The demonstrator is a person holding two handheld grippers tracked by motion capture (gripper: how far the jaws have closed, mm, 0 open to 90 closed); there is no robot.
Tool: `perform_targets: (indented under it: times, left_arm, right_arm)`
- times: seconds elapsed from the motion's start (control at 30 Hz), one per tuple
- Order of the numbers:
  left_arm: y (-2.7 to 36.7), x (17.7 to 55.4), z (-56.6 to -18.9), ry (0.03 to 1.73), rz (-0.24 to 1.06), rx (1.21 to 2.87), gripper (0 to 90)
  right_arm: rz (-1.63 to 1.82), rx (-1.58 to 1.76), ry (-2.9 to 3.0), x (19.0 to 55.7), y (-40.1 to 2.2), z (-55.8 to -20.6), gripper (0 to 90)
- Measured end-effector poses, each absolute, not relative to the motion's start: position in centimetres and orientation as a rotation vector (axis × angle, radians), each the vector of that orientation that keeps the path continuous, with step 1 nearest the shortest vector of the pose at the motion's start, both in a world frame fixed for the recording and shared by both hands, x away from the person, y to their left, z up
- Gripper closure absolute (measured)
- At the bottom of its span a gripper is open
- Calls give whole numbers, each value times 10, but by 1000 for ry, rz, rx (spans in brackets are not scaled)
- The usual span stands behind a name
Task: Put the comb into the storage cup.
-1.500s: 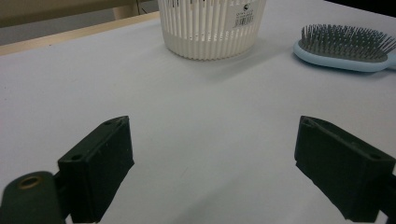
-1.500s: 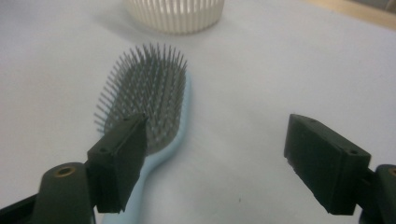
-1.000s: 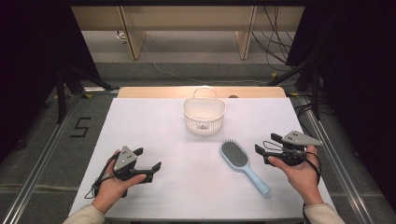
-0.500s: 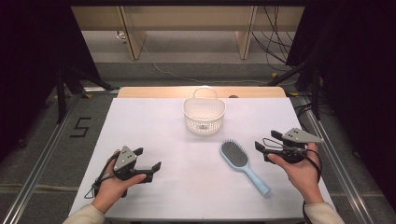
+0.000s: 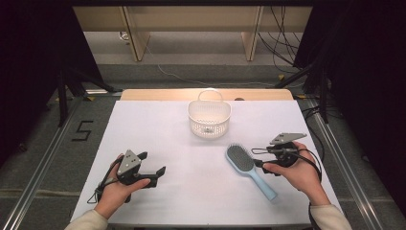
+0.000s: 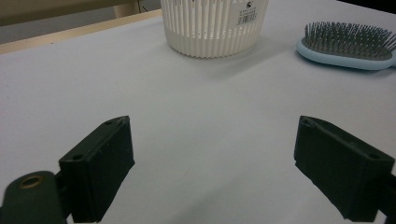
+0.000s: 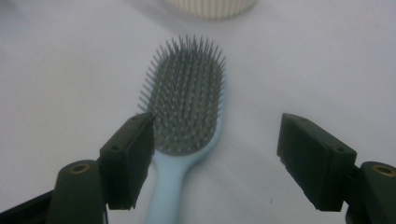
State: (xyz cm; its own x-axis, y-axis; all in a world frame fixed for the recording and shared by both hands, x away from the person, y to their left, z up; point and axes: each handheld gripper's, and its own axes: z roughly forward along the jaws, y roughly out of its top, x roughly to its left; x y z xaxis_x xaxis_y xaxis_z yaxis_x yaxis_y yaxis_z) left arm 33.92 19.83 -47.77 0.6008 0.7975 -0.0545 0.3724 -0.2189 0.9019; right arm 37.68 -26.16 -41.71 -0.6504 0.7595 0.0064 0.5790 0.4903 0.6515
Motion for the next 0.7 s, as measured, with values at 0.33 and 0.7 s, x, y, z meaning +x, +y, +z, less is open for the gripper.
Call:
perform_targets:
  times: [0.33,0.7]
  left_arm:
    - [198,339,-478,946,525,1823,116]
    - [198,339,-478,942,525,1823,117]
  right_arm:
    - [690,1223,2638,386,-243,-429,357]
    - [417,1254,2787,394,-221,-444,440]
